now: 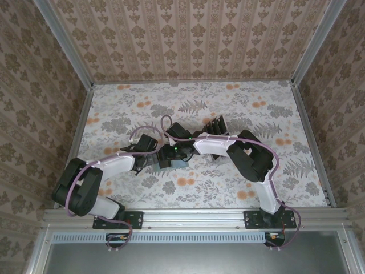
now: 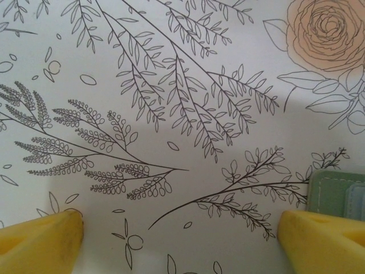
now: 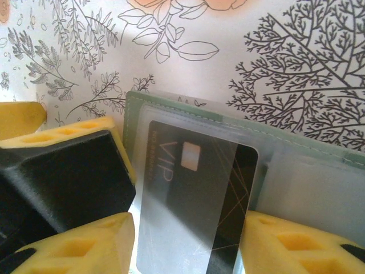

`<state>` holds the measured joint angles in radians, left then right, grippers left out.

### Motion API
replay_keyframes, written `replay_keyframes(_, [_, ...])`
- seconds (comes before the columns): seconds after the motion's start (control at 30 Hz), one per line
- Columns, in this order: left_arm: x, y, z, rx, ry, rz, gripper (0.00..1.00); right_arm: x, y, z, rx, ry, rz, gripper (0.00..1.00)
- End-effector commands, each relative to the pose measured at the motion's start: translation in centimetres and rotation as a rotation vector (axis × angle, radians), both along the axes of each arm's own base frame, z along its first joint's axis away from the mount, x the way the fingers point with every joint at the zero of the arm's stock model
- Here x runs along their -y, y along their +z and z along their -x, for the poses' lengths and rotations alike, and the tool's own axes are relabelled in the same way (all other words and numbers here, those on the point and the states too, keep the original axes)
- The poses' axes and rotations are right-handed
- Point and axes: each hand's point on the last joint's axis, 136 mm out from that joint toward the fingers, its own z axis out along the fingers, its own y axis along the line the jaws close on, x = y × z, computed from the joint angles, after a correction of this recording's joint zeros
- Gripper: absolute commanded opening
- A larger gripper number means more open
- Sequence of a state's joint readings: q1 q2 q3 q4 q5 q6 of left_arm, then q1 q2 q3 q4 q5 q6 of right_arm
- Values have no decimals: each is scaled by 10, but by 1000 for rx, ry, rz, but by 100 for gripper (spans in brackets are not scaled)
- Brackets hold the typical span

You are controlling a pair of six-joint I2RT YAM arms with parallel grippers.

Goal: Put the credit cards into the card holder
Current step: Insert the credit card into the card slot.

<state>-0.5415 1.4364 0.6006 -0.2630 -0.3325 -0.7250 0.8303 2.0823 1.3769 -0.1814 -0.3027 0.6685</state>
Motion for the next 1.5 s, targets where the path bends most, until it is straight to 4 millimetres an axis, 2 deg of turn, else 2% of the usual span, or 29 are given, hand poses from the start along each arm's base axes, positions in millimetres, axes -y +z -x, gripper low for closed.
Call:
replay_keyframes(0.0, [5,-1,-6,-13,-31,16,96,12,3,7,-3,1,22,56])
replay_keyframes(0.23, [4,23,-16,24,-40,37,97,21,13,6,25,-7,27,57])
replay_keyframes(0.37, [1,27,-10,23,-37,44,97,21,15,6,31,-5,30,54])
replay_keyframes(0.83, [-6,5,20,-40,-7,54,95,18,4,8,2,-3,30,35])
replay_keyframes(1.13, [-1,-8,24,-57,-14,50,95,14,-2,11,-32,-6,13,26])
replay_keyframes(1.47, [4,-8,17,-42,-27,56,95,7,-9,20,-67,7,-1,23])
